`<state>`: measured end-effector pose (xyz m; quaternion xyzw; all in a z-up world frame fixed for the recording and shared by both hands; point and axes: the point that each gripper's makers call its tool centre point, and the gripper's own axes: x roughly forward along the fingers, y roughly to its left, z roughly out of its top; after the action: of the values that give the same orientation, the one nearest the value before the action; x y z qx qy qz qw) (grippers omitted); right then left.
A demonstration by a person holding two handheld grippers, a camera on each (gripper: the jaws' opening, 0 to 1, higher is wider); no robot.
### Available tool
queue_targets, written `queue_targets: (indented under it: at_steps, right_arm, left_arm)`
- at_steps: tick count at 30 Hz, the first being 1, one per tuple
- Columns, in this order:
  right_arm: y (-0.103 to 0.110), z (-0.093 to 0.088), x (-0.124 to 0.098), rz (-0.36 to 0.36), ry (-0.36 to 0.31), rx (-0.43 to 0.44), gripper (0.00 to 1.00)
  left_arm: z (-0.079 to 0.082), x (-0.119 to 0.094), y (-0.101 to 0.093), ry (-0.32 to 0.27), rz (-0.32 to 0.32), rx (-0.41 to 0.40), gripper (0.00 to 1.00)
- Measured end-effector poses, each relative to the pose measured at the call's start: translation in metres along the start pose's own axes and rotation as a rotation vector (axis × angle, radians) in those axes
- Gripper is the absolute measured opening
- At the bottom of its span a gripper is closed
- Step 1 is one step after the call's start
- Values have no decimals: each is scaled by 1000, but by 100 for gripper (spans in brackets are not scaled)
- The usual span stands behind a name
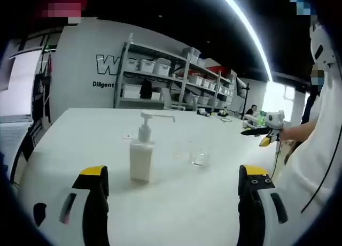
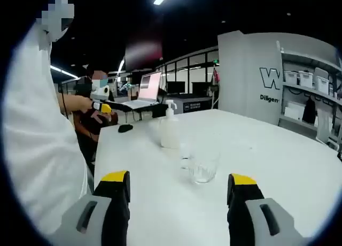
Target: Hold the bottle steady, press the pump all the way down and release, and repeat the specified number of times to dispense into the cup
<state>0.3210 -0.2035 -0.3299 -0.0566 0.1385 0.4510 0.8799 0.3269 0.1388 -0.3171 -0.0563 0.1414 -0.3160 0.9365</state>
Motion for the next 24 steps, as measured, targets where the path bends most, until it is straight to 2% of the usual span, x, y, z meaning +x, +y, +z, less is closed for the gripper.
queue_targets:
  at_steps: [2,3,5,7,16,18,24]
  right_arm:
    - [0,-1,0,-4,7,-25,72]
    - [1,0,0,-1,2,2,73]
    - [1,-2,0,-2,7,-5,72]
    - [1,-2,0,1,7,-2,72]
    - [0,-1,2,0,0,-4,71]
    - [0,-2,3,-2,17,-3,71]
    - [0,-3,3,0,11,4,70]
  left_arm:
    - [0,1,0,0,-1,-4,99]
    - [2,2,-1,-13,-6,0,99]
    - [2,4,-2,-2,-11,2,99]
    - [5,6,-2,-15,-16,-3,99]
    - [3,9,-8,-6,-26,6,99]
    - [4,10,-7,-5,-22,13,99]
    - [1,14,-5,2,-19,13,99]
